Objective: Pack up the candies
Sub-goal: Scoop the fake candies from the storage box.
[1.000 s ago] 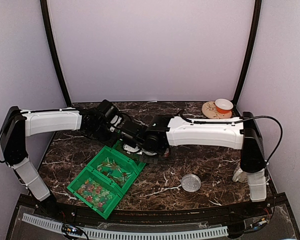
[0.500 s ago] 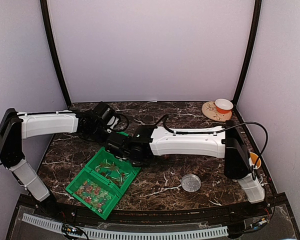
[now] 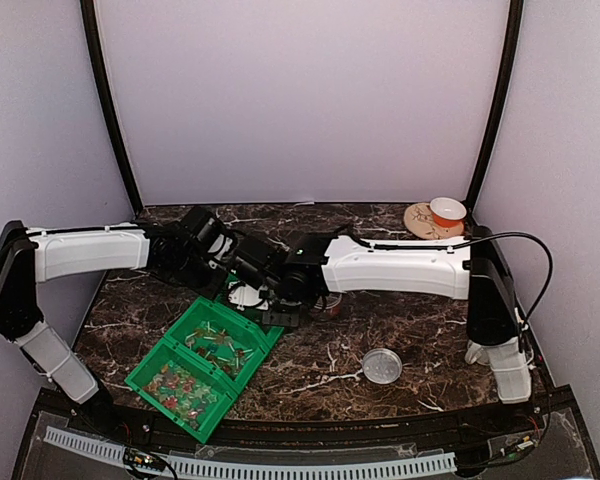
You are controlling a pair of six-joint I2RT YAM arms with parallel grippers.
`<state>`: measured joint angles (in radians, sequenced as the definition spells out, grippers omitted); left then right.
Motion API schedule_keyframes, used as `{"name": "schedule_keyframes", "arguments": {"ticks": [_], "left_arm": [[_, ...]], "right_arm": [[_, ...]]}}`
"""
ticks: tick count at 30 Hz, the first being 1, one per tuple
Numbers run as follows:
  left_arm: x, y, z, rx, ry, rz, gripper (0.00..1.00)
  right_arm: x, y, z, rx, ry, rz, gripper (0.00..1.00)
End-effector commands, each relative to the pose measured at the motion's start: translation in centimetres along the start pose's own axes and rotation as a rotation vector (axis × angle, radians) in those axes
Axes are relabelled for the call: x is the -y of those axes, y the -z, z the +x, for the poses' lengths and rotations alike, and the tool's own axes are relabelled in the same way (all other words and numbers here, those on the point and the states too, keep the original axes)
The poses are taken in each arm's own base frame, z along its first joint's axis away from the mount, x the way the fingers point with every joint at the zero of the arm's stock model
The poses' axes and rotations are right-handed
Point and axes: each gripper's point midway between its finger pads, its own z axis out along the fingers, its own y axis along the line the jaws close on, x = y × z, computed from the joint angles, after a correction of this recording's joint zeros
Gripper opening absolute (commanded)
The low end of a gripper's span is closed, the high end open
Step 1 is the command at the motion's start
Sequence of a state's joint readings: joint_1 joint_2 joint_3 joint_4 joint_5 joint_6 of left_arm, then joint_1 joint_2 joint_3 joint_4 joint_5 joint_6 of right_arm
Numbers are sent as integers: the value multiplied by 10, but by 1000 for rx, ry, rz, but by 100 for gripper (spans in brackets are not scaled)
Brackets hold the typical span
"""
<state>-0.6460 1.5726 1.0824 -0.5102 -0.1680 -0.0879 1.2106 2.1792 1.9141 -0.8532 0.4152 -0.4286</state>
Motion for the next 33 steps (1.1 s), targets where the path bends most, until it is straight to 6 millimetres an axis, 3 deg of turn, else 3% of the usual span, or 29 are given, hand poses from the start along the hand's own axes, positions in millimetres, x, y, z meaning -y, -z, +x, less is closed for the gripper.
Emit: {"name": "schedule_keyframes", "arguments": {"ticks": [1,5,16,21,33], "left_arm": [[15,33,-34,171,-24,90,0],[18,32,-34,174,-27,107,0],[16,31,-32,160,-17,96,0],[15,30,-31,155,-14,93,0],[8,23,-27,120,8,75,0]], "right_arm": [[-44,-35,-10,119,-115,-270,0],[-50,-36,-19,217,-175,-319,0],[-29,-59,-31,341,-465,-194,0],[-19,-53,-32,473,-586,-179,0],[-3,-29,-4,602,-682,-58,0]]}}
